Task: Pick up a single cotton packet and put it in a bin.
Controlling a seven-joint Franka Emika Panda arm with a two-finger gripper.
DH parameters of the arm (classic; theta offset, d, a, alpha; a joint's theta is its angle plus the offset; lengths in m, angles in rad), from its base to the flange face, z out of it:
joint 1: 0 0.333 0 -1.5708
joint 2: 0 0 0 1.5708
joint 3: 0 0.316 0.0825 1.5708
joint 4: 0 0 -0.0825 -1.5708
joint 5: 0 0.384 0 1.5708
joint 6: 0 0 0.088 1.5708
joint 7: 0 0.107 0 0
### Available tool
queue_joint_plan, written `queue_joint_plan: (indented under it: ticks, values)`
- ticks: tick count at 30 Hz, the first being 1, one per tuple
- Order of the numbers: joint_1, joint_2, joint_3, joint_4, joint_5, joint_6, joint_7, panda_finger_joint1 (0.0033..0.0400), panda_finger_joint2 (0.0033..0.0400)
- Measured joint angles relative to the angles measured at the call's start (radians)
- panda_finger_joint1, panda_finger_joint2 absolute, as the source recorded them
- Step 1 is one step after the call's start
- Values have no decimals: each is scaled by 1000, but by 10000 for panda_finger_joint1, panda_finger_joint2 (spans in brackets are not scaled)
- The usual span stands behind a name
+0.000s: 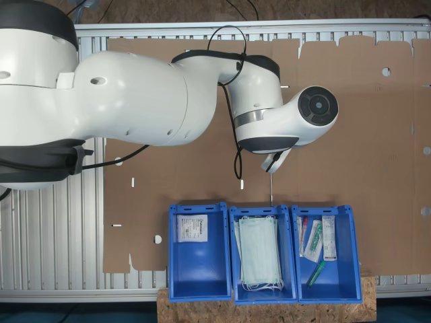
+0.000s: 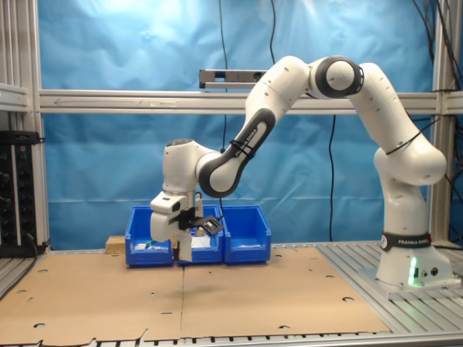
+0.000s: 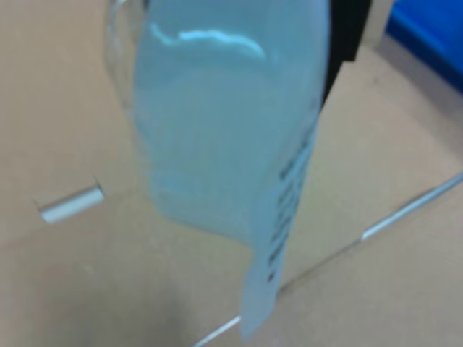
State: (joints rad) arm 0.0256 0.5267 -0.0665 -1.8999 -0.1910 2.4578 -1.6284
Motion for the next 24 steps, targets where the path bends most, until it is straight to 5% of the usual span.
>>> queue_joint_plan:
  ticks: [13, 24]
  values:
    - [45, -193, 11, -18, 0, -145, 7, 60, 60]
    - [60, -391, 15, -163, 0, -214, 97, 60, 60]
